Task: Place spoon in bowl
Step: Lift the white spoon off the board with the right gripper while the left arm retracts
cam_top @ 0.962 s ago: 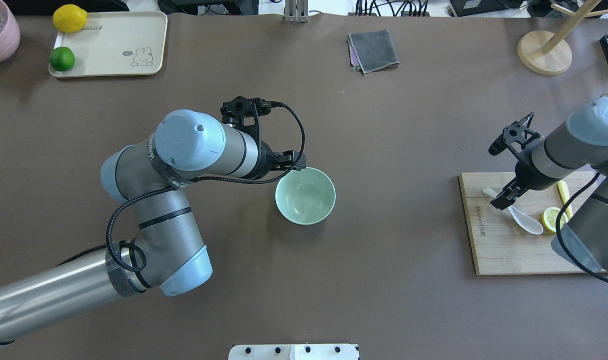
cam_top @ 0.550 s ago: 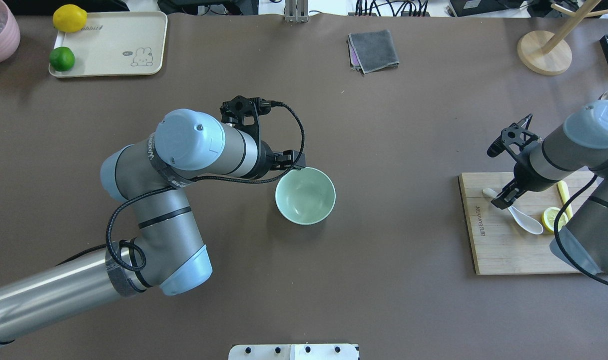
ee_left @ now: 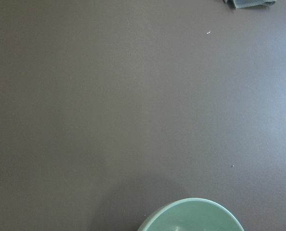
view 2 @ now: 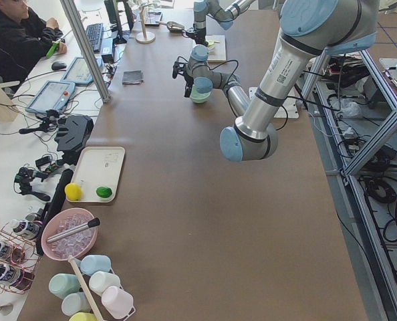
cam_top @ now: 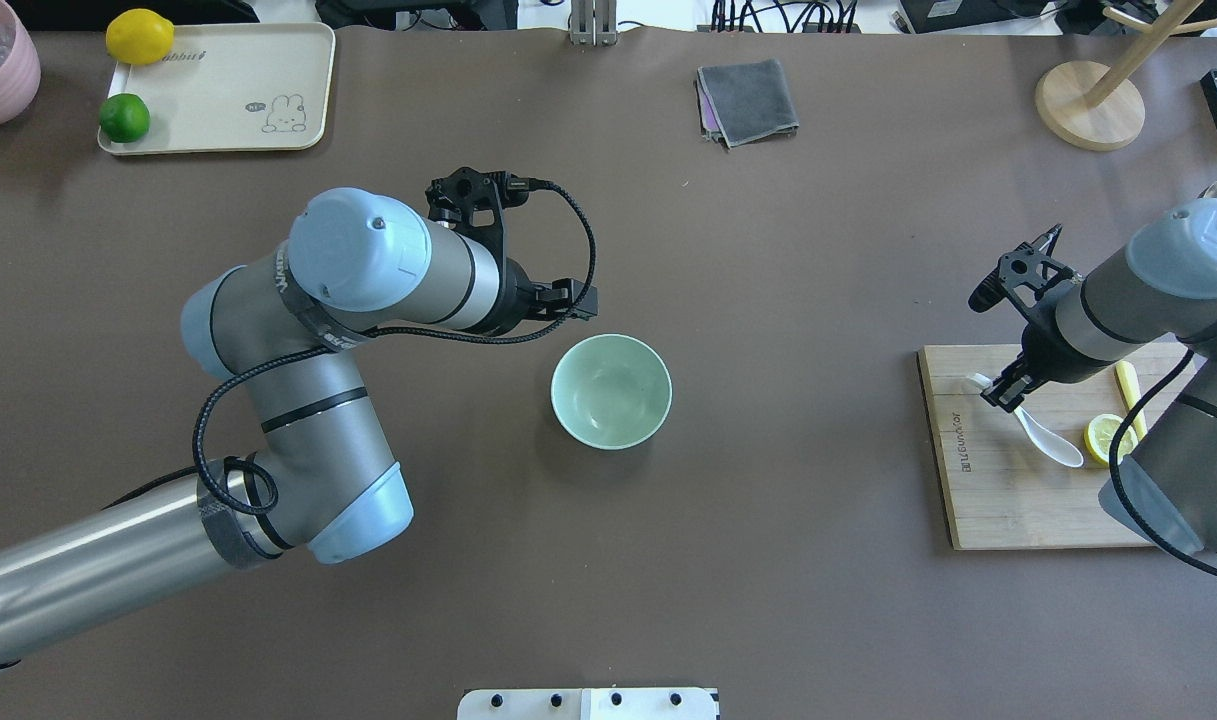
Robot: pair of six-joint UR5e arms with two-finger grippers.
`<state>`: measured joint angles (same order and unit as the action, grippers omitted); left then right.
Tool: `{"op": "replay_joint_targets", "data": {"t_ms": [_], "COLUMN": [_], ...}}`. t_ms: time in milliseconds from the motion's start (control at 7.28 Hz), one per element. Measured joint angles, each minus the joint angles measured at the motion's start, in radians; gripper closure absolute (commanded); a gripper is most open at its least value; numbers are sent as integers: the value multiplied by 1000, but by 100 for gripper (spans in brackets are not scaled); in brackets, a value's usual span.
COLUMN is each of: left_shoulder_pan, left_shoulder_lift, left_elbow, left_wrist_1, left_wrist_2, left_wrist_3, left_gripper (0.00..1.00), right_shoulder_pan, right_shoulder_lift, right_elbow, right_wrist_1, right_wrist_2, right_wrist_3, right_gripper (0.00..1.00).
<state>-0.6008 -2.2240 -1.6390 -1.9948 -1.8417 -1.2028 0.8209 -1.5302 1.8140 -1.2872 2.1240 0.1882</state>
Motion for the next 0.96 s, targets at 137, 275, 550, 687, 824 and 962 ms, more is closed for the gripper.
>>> {"op": "replay_joint_targets", "data": {"t_ms": [137, 275, 550, 687, 824, 962], "left_shoulder_pan": [-52, -109, -236, -306, -363, -397], "left_shoulder_lift": [24, 61, 176, 233, 271, 307], "left_elbow": [-4, -3, -4, 13, 35, 48], "left_wrist_1": [1, 3, -61, -125, -158, -168], "left_wrist_2": [-34, -45, -38, -37, -38, -41], "left_wrist_3": [83, 166, 259, 299, 341, 375], "left_gripper": [2, 2, 2, 2, 2, 2], "right_shoulder_pan": [12, 27, 64, 86, 98, 104], "right_shoulder_lift": [4, 12, 58, 113, 183, 250], "right_elbow": [19, 33, 48, 50, 49, 45], "right_wrist_1": [-11, -22, -41, -77, -128, -174], "right_wrist_2": [19, 34, 57, 69, 72, 72], "right_wrist_3": [0, 1, 18, 53, 97, 147], "right_gripper": [100, 100, 100, 100, 100, 100]}}
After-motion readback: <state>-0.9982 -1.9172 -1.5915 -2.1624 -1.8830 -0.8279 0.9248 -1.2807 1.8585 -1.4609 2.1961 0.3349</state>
